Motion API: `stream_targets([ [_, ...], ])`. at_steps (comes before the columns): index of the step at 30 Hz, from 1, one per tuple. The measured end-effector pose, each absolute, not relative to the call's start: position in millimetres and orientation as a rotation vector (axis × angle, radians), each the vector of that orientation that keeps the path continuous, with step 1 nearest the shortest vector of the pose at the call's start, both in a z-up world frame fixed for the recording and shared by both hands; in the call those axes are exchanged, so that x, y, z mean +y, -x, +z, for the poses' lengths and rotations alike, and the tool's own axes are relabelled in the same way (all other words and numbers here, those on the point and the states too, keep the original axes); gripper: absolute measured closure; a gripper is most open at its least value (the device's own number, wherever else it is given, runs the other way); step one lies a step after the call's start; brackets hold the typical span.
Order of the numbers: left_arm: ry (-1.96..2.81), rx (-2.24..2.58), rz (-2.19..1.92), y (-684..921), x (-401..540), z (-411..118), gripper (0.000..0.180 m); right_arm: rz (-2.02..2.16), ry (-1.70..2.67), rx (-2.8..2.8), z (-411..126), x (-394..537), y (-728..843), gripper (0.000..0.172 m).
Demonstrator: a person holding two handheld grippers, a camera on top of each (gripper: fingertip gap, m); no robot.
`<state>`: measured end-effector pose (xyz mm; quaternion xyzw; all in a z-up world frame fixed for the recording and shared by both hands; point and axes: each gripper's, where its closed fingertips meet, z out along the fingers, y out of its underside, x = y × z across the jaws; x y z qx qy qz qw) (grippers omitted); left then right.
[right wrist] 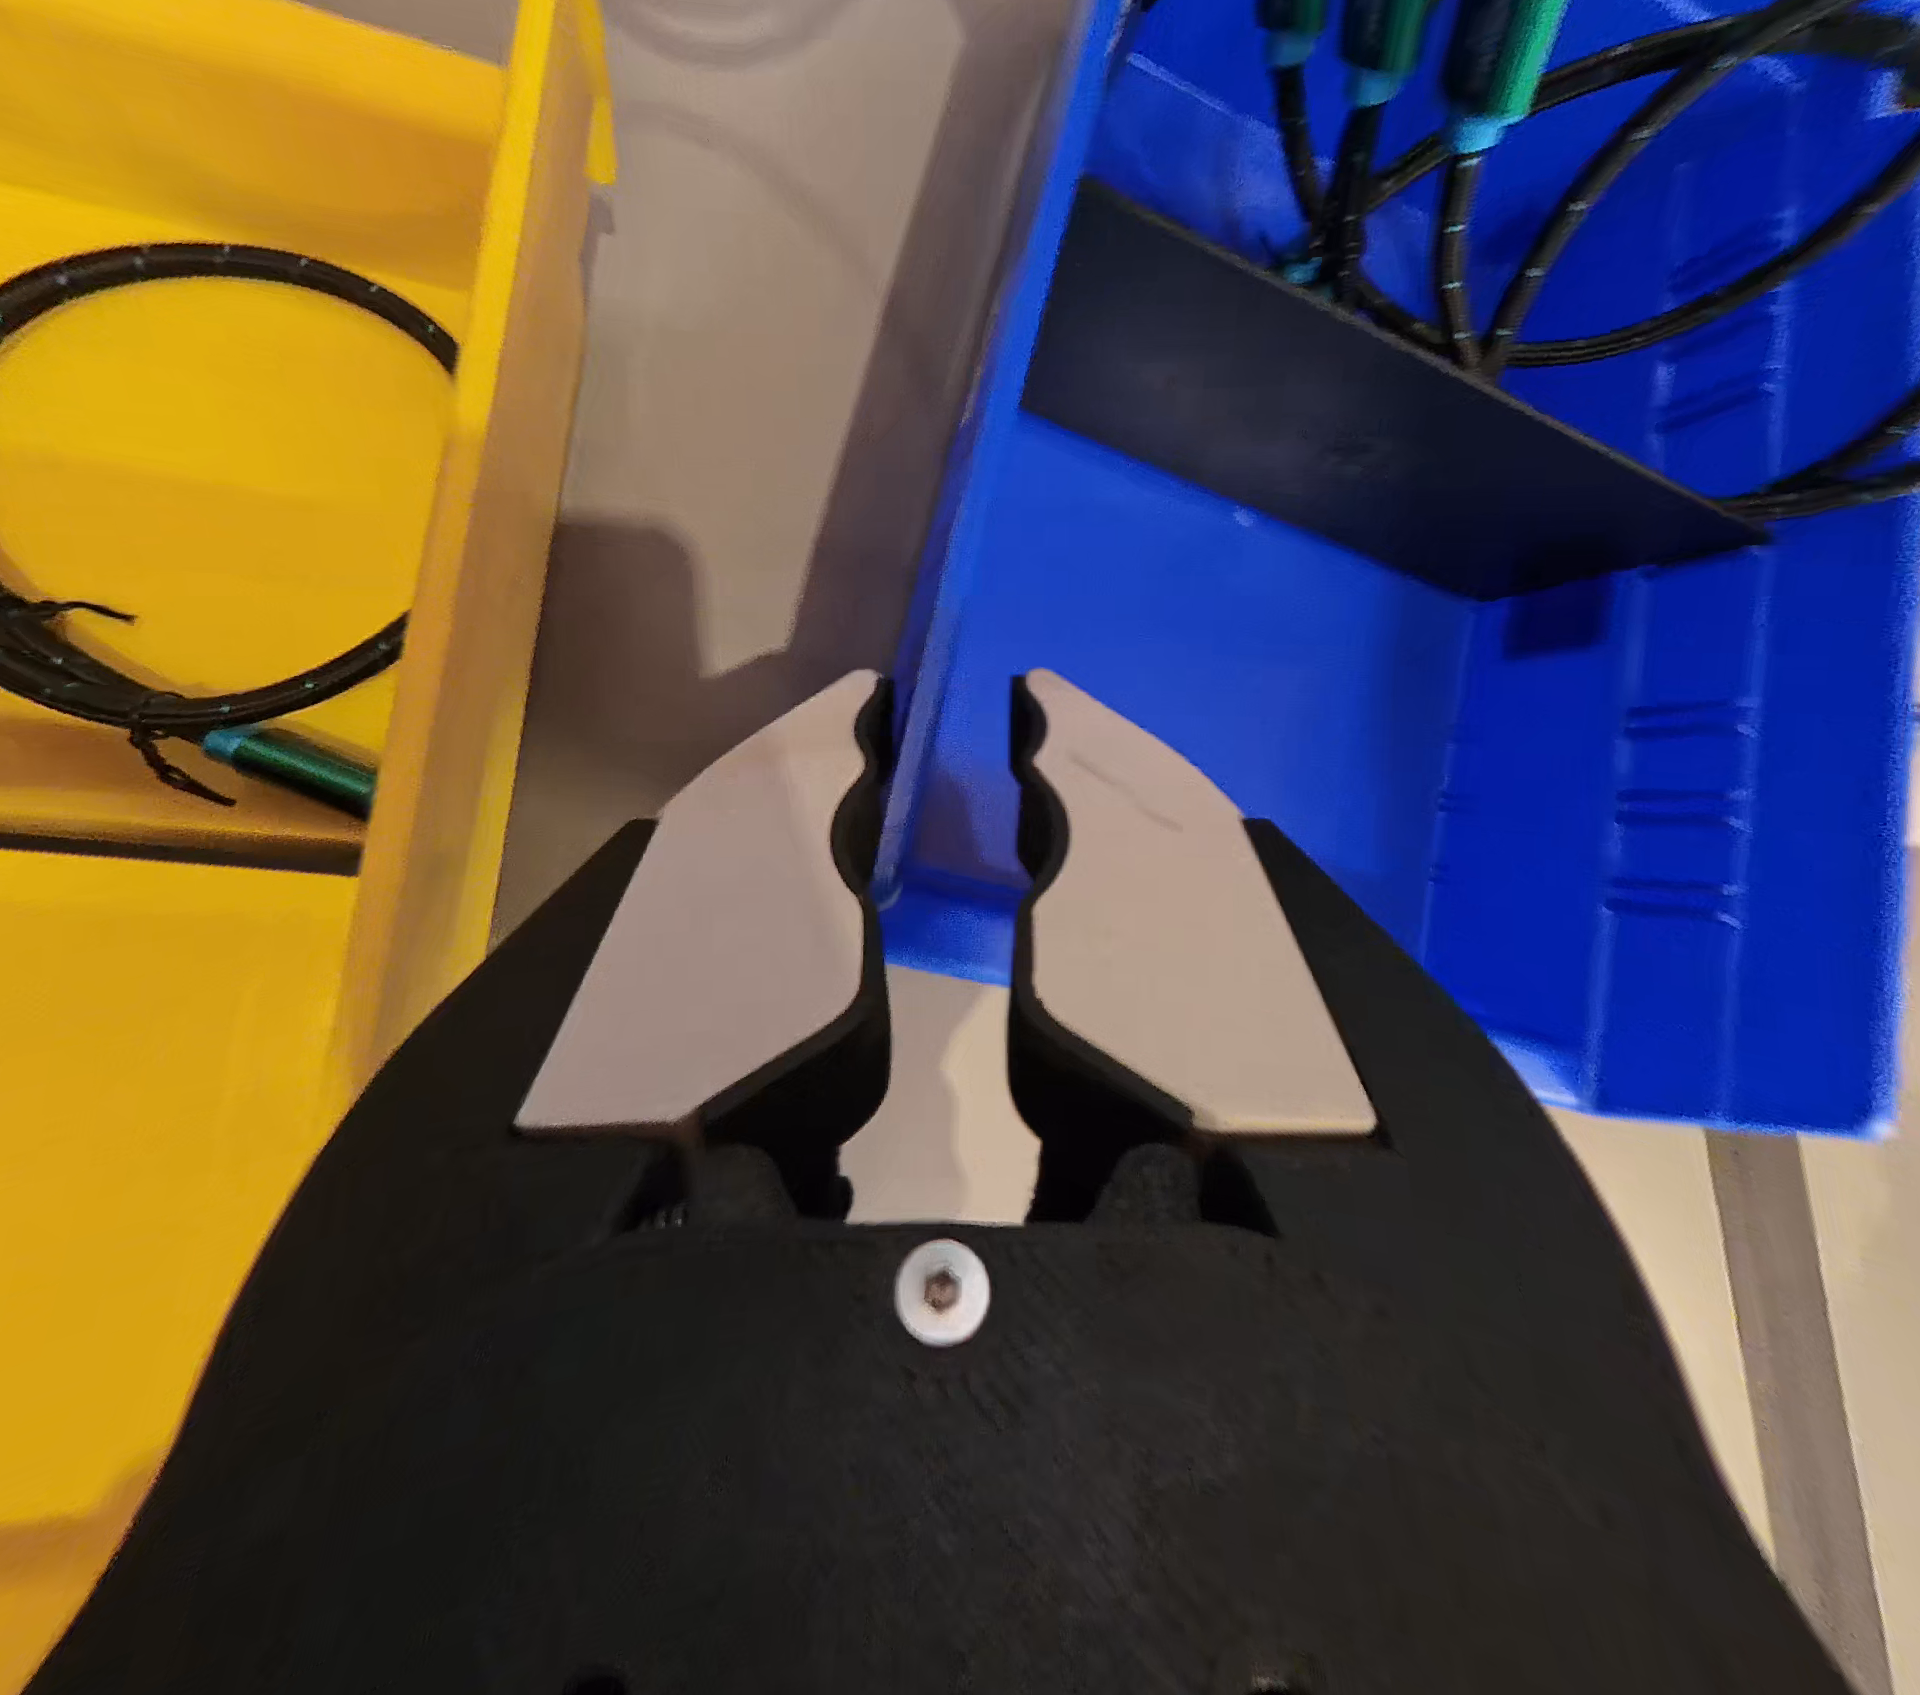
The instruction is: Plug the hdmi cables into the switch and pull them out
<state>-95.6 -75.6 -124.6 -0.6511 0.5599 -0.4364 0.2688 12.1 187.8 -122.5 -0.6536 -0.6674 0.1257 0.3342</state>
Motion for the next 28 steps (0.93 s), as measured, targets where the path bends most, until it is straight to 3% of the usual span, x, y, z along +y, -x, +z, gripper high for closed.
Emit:
stream_targets([
  [1,1.738,1.455,-1.217,100,-75,-116,0.148,0.324,1.709,-1.715,-116,190,-14,0.143],
  [4,1.681,1.286,-1.248,128,-62,-86,0.139,0.295,1.72,-1.615,-86,193,-30,0.127],
  [12,1.615,0.791,-1.026,257,44,-2,0.137,0.191,1.845,-1.147,11,166,-130,0.129],
  [17,1.856,0.395,-0.982,307,182,5,0.137,0.261,2.285,-0.953,-37,98,-169,0.114],
  [21,2.167,0.505,-0.903,282,274,-35,0.137,0.33,2.479,-0.883,-82,49,-165,0.102],
  [28,2.571,0.828,-0.705,194,338,-97,0.111,0.411,2.569,-0.753,-112,19,-152,0.096],
])
